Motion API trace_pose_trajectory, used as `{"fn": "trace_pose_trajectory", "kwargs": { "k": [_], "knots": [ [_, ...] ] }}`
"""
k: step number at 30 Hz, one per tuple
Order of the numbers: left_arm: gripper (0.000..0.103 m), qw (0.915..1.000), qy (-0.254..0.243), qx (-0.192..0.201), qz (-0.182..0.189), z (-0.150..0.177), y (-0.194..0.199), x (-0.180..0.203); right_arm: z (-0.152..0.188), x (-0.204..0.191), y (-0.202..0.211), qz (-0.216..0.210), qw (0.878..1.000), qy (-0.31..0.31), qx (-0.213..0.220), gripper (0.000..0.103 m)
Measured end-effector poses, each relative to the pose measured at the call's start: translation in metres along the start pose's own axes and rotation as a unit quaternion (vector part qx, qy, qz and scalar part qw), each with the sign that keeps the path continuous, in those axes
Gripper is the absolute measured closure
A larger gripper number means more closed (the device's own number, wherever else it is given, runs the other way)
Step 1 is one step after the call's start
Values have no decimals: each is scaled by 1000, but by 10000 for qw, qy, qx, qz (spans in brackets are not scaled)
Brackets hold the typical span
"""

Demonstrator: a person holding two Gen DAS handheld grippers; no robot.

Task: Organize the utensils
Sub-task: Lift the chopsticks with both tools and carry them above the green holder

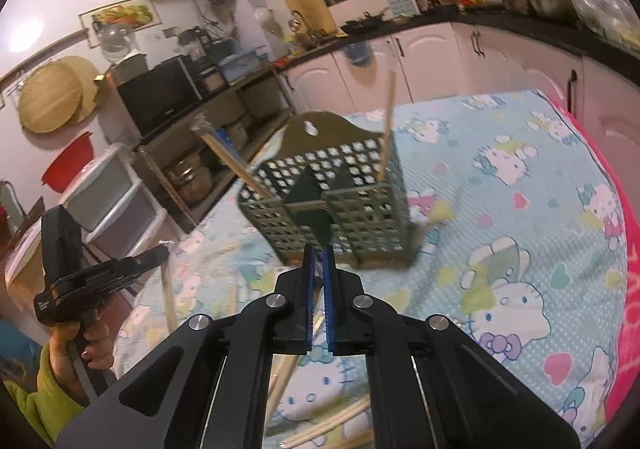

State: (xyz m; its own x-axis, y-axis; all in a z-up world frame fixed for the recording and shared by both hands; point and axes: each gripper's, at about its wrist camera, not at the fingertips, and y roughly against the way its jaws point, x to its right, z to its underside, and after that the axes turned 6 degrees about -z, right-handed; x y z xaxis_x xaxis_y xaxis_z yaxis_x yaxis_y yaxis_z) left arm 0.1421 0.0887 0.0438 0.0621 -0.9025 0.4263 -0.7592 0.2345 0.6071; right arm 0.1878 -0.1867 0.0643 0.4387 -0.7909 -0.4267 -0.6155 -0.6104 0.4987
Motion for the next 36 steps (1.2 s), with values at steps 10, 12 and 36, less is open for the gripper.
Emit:
{"fn": "trace_pose_trajectory", "kwargs": {
  "k": [10, 12, 36],
  "knots": [
    [102, 9990, -230, 208, 336, -11, 19, 26, -13, -26, 20, -94, 9991, 338, 219, 99],
    [102, 9986, -299, 237, 379, -14, 21, 33, -15, -28, 23, -73, 9990, 379, 247, 99],
    [102, 9912, -741, 800, 752, -62, 17, 104, -62, -34, 54, 131, 9953, 635, 720, 99]
  ]
}}
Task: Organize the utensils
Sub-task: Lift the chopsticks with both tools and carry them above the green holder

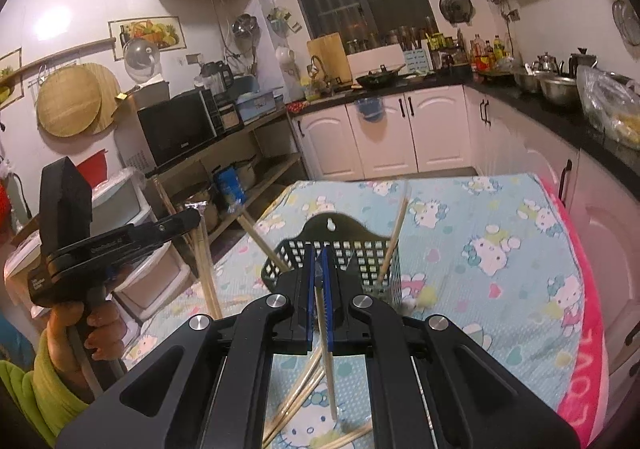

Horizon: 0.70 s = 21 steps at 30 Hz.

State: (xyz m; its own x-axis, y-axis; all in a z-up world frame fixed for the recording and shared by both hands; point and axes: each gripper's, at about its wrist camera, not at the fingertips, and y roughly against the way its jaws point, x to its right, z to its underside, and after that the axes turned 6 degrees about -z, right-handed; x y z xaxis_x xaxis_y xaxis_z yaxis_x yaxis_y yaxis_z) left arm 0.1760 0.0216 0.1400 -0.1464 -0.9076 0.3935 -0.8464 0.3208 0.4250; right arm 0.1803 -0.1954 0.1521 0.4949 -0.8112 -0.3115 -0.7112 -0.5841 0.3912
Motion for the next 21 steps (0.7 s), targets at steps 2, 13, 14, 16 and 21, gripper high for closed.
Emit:
{"fn": "trace_pose_trajectory", "kwargs": {
  "k": [2, 13, 14, 16, 21],
  "knots": [
    [102, 10000, -25, 60, 0, -4, -2, 3, -7, 0, 1, 10, 10000, 16, 62, 99],
    [102, 9993, -131, 355, -78, -38, -21, 20, -43, -1, 0, 35, 9993, 66, 362, 99],
    [102, 9992, -152, 355, -85, -41, -24, 22, -47, -1, -1, 48, 9992, 76, 391, 99],
    [102, 9991, -176, 375, -105, -45, -28, 24, -55, 0, -2, 77, 9989, 103, 451, 99],
    [102, 9984, -237, 478, -158, -58, -37, 29, -76, 0, -4, 120, 9978, 183, 620, 99]
  ]
}}
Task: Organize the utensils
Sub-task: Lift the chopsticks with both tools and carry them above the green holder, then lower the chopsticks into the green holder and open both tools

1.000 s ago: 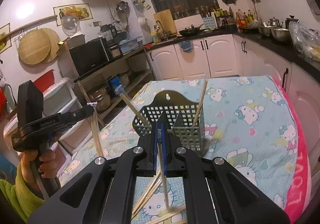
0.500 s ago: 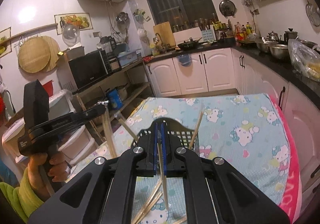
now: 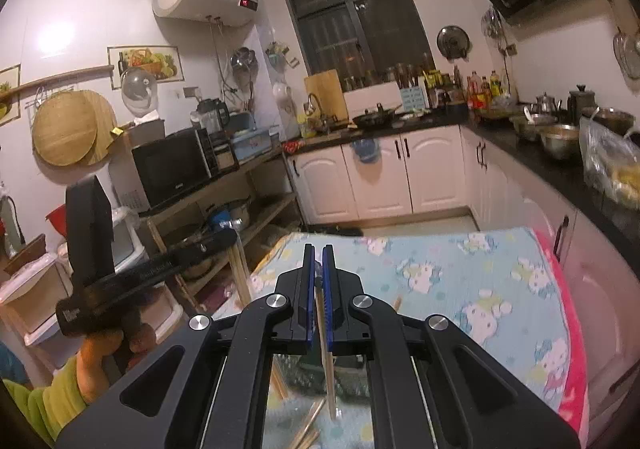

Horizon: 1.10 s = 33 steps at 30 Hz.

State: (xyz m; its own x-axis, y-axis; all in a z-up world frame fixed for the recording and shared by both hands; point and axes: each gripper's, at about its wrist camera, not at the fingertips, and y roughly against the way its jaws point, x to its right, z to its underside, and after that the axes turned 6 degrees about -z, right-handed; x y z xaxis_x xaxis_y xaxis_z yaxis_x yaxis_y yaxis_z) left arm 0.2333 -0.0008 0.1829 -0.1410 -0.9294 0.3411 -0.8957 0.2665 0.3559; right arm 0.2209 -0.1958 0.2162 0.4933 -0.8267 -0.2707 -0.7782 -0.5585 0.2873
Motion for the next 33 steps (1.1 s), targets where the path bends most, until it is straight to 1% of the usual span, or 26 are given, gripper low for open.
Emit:
{"fn": "trace_pose_trajectory", "kwargs": {
  "k": [8, 13, 17, 20, 30, 33],
  "knots": [
    [102, 9988, -142, 424, -208, -20, -13, 6, -29, -1, -18, 253, 9986, 308, 334, 99],
    [102, 9970, -172, 673, -350, -21, -23, 7, -32, 6, -32, 294, 9985, 287, 367, 99],
    [102, 9958, -223, 762, -448, -12, -32, 7, -27, 11, -42, 403, 9980, 324, 372, 99],
    [102, 9954, -235, 773, -515, -5, -40, 4, -20, 20, -51, 444, 9982, 225, 322, 99],
    [102, 9958, -225, 611, -640, 28, -60, -11, 10, 39, -68, 479, 9987, 43, 192, 99],
    [102, 9957, -255, 630, -637, 36, -62, -13, 21, 44, -72, 490, 9987, -22, 159, 99]
  ]
}}
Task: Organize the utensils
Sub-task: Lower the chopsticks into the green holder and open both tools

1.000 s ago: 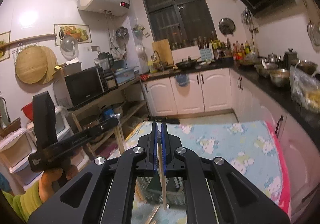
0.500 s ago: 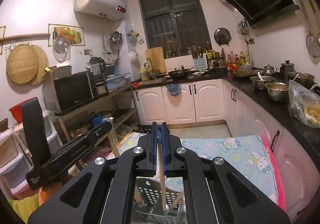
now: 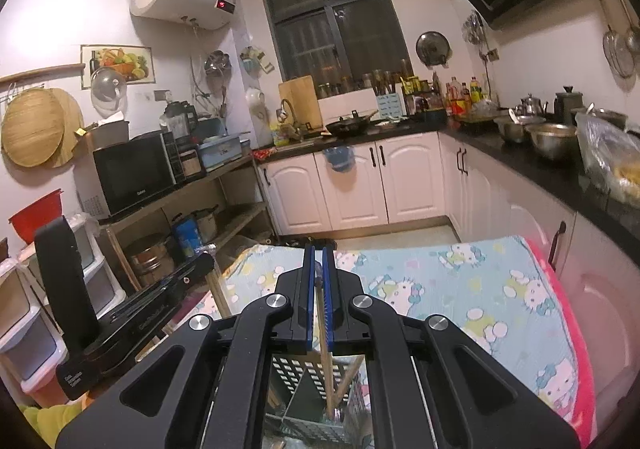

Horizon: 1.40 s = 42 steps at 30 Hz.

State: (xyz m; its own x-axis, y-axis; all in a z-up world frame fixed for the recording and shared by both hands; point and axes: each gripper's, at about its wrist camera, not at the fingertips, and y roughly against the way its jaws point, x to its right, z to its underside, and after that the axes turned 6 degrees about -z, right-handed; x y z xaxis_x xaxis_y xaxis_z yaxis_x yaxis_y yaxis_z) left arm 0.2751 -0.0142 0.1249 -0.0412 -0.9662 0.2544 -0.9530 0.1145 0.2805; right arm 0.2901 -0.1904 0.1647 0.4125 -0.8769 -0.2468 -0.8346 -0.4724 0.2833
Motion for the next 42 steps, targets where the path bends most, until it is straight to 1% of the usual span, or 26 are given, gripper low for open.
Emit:
{"fn": "trace_pose_trajectory", "kwargs": {
  "k": [9, 17, 23, 33, 34, 35, 36, 37, 41, 42],
  "knots": [
    [102, 10000, -16, -79, 37, 21, -3, -1, 26, 6, 1, 142, 9999, 3, -15, 99],
    [102, 9999, -23, -90, 48, 32, -1, -4, 46, 12, 7, 120, 9998, -147, -111, 99],
    [102, 9998, 37, -210, 46, 38, 1, -9, 60, 16, 13, 92, 9992, -324, -236, 98],
    [102, 9988, 148, -464, 62, 39, 10, -15, 72, 14, 19, 89, 9984, -390, -406, 98],
    [102, 9986, 154, -508, 71, 39, 11, -15, 73, 13, 20, 91, 9983, -396, -423, 98],
    [101, 9984, 159, -529, 72, 39, 12, -16, 73, 14, 20, 86, 9982, -398, -439, 94],
    [100, 9983, 164, -560, 77, 39, 14, -16, 74, 14, 21, 91, 9982, -401, -447, 92],
    [99, 9980, 157, -598, 85, 39, 14, -16, 74, 14, 21, 93, 9981, -412, -455, 86],
    [87, 9967, 174, -775, 159, 38, 17, -18, 75, 12, 24, 80, 9980, -416, -465, 85],
    [86, 9966, 179, -785, 166, 39, 18, -18, 75, 12, 25, 83, 9980, -405, -473, 85]
  ]
}}
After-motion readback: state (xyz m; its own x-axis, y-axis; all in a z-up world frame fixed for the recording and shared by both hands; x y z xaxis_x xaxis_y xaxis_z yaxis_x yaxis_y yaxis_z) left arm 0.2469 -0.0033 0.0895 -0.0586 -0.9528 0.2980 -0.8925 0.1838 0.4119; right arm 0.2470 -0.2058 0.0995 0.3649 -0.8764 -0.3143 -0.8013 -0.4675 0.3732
